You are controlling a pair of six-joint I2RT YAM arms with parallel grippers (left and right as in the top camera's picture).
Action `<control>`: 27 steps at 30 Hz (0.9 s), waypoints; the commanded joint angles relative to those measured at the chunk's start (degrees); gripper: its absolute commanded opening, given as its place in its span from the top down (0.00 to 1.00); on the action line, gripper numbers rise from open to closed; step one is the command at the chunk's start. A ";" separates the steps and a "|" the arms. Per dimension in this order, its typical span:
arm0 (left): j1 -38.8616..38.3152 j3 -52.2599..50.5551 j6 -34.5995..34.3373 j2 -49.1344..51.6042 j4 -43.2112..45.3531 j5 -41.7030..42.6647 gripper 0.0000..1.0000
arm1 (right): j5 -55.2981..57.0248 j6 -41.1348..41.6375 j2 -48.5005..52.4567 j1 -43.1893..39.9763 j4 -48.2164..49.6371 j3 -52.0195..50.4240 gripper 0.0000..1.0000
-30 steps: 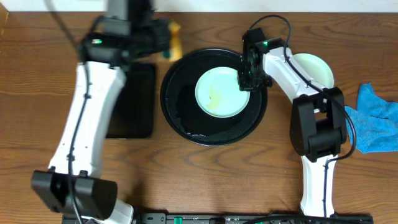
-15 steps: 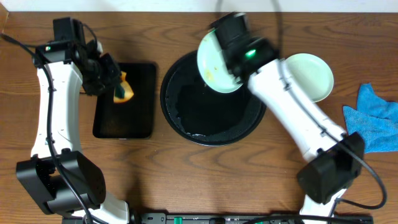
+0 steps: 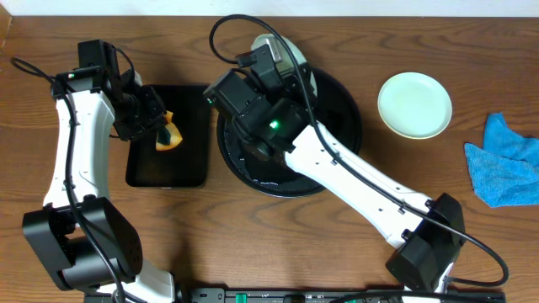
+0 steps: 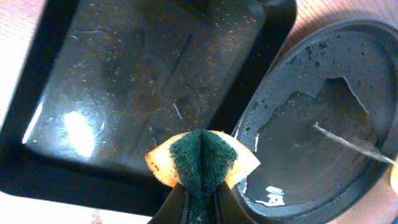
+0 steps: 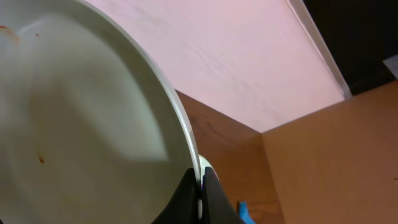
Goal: Clean dirty plates on tray and stack at the side
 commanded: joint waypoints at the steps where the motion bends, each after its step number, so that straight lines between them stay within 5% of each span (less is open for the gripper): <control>1: -0.15 -0.11 0.57 -0.04 0.26 3.93 0.92 | -3.56 1.97 0.20 -1.88 -0.07 -0.39 0.99; 14: -10.88 -0.11 2.34 -0.04 2.29 5.73 0.92 | -63.56 8.48 0.66 -22.91 -9.62 -0.72 0.99; 27: -19.52 -0.13 3.17 -0.04 2.97 5.55 0.92 | -88.15 8.48 8.26 -33.64 -2.47 -11.10 0.99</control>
